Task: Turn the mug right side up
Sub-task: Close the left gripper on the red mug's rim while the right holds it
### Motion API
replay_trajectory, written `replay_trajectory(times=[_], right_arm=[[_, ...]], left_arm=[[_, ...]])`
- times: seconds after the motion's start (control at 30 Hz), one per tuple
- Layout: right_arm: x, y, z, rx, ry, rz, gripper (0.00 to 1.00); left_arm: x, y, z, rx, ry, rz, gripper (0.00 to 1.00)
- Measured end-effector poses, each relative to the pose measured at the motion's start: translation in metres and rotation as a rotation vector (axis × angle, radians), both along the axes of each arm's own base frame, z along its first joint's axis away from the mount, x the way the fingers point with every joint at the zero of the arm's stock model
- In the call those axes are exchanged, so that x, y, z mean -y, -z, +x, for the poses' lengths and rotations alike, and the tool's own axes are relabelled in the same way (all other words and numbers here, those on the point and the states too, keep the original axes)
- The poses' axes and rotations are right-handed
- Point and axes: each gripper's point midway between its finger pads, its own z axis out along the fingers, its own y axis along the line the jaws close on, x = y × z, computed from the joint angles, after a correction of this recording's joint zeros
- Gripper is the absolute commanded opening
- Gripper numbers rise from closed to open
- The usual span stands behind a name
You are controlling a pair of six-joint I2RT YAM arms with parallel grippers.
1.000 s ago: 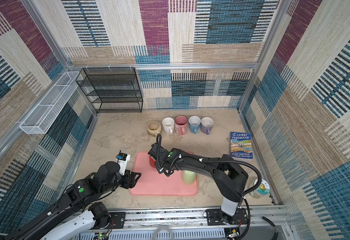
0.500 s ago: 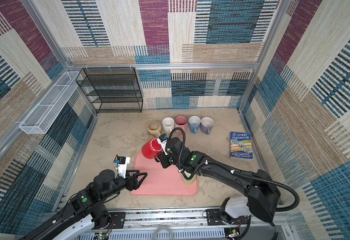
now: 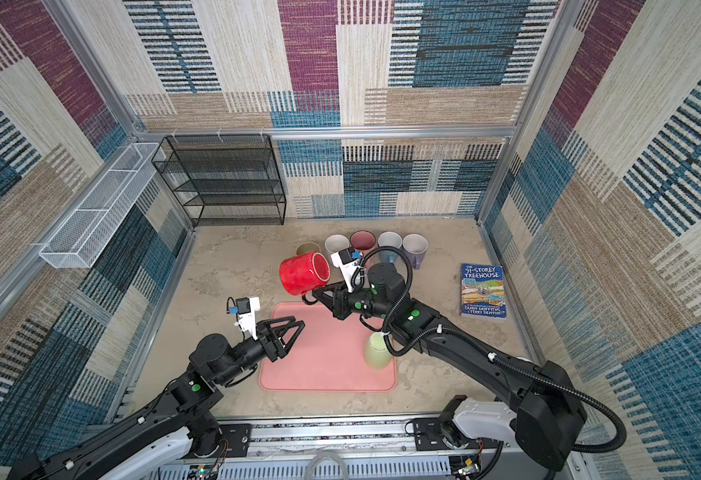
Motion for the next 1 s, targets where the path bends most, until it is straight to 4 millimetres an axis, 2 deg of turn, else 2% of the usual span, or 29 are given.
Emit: replay_trajectory(times=[0.17,0.4,0.63,0.8,1.0], right_arm=[[0.001,-0.009,-0.006,-0.008,-0.048,0.052,0.0],[-0.001,-0.012,-0.016,-0.021,-0.108,0.081,0.0],[-0.006,-0.01,-0.026,-0.029,-0.177,0.104,0.0],[-0.008,-0.01,-0.027,-0.031,-0.201,0.127,0.0],[-0.009,-0.011,-0.029,-0.021,-0.22,0.152,0.0]], left_arm=[[0.008,-0.027,0.006,0.067,0.024,-0.065,0.69],[0.012,-0.052,0.008,0.13,0.047,-0.113,0.62],[0.012,-0.055,0.013,0.136,0.04,-0.13,0.46],[0.012,-0.055,0.014,0.137,0.04,-0.135,0.42],[0.014,-0.056,0.012,0.14,0.055,-0.134,0.3]])
